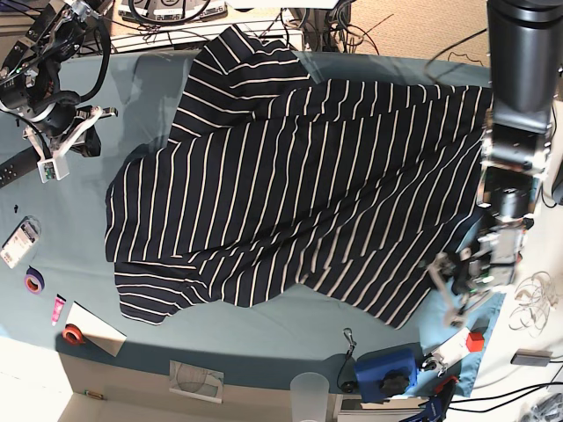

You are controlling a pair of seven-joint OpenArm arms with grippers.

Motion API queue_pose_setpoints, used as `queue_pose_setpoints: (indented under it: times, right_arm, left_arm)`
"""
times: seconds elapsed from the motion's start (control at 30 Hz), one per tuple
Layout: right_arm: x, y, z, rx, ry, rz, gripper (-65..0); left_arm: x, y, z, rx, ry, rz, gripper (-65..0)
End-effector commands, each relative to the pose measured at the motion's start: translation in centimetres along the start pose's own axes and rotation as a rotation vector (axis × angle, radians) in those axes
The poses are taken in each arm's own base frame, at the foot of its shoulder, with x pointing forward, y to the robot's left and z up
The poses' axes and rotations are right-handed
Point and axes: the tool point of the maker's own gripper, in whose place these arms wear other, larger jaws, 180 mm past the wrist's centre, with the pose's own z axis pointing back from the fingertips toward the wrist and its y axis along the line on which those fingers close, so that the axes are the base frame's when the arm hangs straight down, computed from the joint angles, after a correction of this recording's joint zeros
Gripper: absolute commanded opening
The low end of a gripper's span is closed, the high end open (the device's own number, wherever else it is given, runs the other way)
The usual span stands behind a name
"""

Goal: Layout the t-shirt on the table in an organized manner, then fold the t-shirt properly
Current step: 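Move the left gripper down to the shirt hem and grasp it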

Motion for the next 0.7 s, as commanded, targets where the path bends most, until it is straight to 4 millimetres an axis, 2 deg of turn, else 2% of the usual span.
queue_pose_setpoints:
  times: [0.0,0.1,0.2,0.37,0.43,0.5,0.67]
  right_arm:
    - [1.2,-0.3,0.5,-0.007,-0.042,0.017,-65.0]
    - [1.2,-0.3,0.5,-0.007,-0.042,0.017,-65.0]
    - [1.2,-0.3,0.5,-0.007,-0.042,0.017,-65.0]
    - [1.2,-0.3,0.5,-0.007,-0.041,0.017,-65.0]
    - [1.2,-0.3,0.5,-0.007,-0.041,0.017,-65.0]
    - [1.2,-0.3,0.5,-0.007,-0.041,0.017,-65.0]
    - [1.2,-0.3,0.5,-0.007,-0.041,0.017,-65.0]
  left_arm:
    - [0.8,0.1,0.4,-0.009,0.008,-0.027,-35.6]
    - [0.2,-1.1,0.3,-0.066,0.03,-0.039,-36.4]
    - [-0.3,-3.2,0.0,-0.143,0.056,-0.068,-40.9]
    - [0.2,-5.3,-0.7,-0.178,0.043,-0.073,-47.2]
    - [0.6,-5.5,-0.8,-0.175,0.026,-0.068,-53.4]
    - [1.3,-4.8,-0.9,-0.14,-0.014,-0.052,-64.7]
    - [2.8,0.1,-0.5,0.099,-0.068,-0.05,-65.0]
